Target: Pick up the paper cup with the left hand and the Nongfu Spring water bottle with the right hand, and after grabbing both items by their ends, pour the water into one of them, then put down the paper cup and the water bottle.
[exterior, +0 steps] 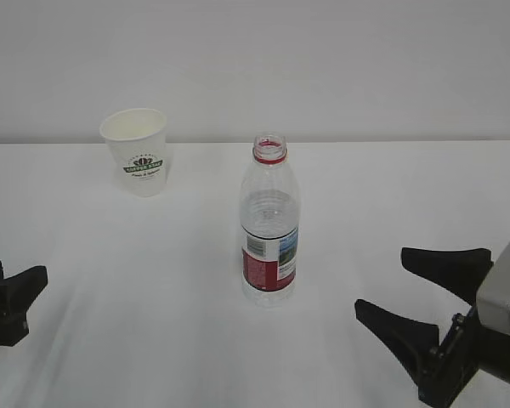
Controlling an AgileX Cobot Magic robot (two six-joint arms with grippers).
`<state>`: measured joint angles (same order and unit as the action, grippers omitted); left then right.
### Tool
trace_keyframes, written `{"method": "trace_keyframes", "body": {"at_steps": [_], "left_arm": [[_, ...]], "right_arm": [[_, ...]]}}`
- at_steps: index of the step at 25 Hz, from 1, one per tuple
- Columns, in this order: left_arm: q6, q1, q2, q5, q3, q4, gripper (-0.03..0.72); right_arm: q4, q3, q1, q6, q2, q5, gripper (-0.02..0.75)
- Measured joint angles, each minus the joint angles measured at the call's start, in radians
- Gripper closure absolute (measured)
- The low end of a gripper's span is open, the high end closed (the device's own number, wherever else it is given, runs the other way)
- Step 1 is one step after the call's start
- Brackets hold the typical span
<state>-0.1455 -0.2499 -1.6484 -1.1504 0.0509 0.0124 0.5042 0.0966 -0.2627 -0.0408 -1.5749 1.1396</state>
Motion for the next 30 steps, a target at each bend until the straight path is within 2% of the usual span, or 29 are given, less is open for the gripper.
{"method": "trace_keyframes", "body": {"at_steps": [5, 16, 22, 30], "left_arm": [[0.002, 0.0, 0.0, 0.0, 0.012, -0.002, 0.249], [0.013, 0.0, 0.0, -0.002, 0.081, -0.002, 0.257], [0.013, 0.0, 0.0, -0.002, 0.081, -0.002, 0.262], [0.031, 0.0, 0.0, -0.002, 0.081, -0.002, 0.272]], "right_arm": [[0.013, 0.056, 0.0, 0.002, -0.089, 0.002, 0.072], [0.033, 0.226, 0.0, 0.041, -0.267, 0.004, 0.071], [0.121, 0.318, 0.0, 0.068, -0.329, 0.006, 0.073], [0.143, 0.375, 0.0, 0.086, -0.38, 0.006, 0.074]]}}
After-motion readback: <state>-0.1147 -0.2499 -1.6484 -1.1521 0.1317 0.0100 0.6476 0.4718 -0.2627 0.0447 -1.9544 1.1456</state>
